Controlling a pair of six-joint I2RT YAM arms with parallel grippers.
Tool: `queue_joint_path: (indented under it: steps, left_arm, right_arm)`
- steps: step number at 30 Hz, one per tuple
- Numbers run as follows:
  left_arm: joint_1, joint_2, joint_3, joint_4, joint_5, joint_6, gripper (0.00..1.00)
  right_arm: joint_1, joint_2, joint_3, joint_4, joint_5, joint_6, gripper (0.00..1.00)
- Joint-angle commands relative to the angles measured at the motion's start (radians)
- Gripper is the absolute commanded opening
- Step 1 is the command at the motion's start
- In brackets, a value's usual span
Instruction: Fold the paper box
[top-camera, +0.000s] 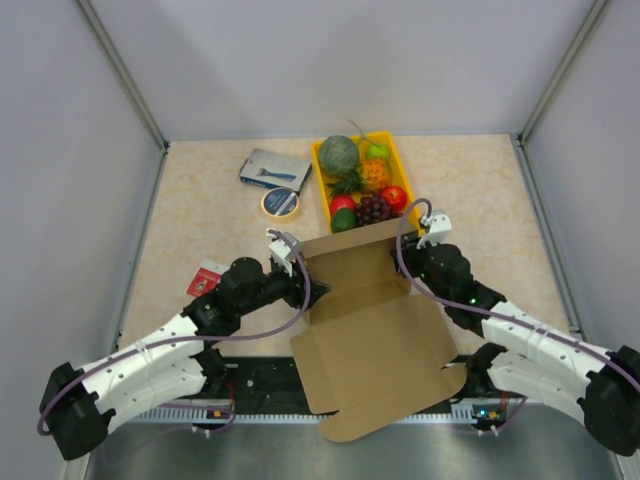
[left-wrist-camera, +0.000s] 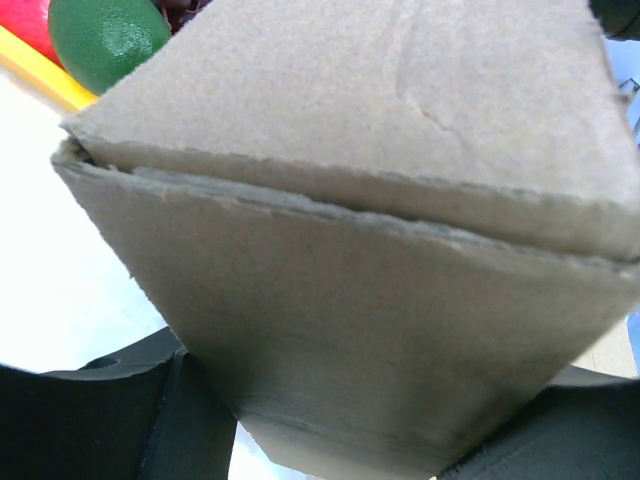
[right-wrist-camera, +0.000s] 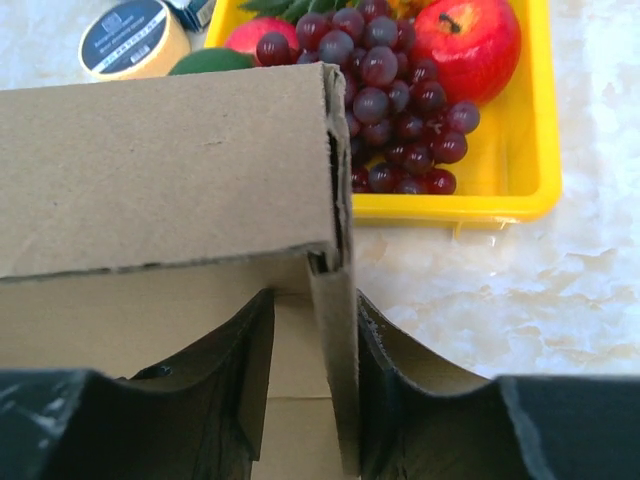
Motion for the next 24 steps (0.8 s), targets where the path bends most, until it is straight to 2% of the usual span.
queue_joint_path:
  steps: [1,3,5,7,8,11,15,18,19,21,22,24]
  left_arm:
    - [-0.006,0.018,0.052,0.020,-0.036,-0.019,0.31]
    - [-0.006,0.024,0.053,0.016,-0.032,-0.018,0.30]
    - [-0.006,0.025,0.052,0.016,-0.029,-0.016,0.30]
    - [-0.006,0.024,0.053,0.014,-0.024,-0.007,0.29]
    - [-0.008,0.021,0.053,0.014,-0.021,-0.005,0.29]
    - [-0.008,0.012,0.053,0.023,-0.012,-0.002,0.29]
    - [-0.008,0.006,0.055,0.043,0.003,-0.019,0.28]
    - [-0.006,0.006,0.056,0.048,-0.003,-0.024,0.27]
    - [-0.008,0.009,0.056,0.045,-0.013,-0.024,0.27]
    - [-0.008,0.018,0.069,0.017,-0.024,-0.022,0.25]
    - [-0.006,0.028,0.081,0.002,-0.033,-0.022,0.25]
    - [-0.006,0.044,0.090,-0.029,-0.050,-0.021,0.24]
  right_arm:
    - [0.005,-0.060,0.017,0.054,0.013,0.011,0.34]
    - [-0.006,-0.066,0.019,0.046,0.020,0.000,0.34]
    - [-0.011,-0.067,0.026,0.032,0.042,-0.003,0.28]
    - [-0.011,-0.057,0.023,0.040,0.071,-0.006,0.05]
    - [-0.009,-0.048,0.019,0.053,0.080,-0.004,0.00]
    - [-0.002,0.009,0.022,0.066,0.111,-0.004,0.00]
    - [0.083,0.058,0.029,0.081,0.244,-0.045,0.00]
    - [0.089,0.069,0.058,0.017,0.304,-0.029,0.00]
    - [0.089,0.060,0.060,0.000,0.322,-0.018,0.08]
    - [0.089,0.042,0.069,-0.047,0.361,0.002,0.37]
    - [0.090,0.035,0.075,-0.046,0.350,-0.019,0.43]
    - [0.090,0.006,0.075,-0.043,0.324,-0.029,0.46]
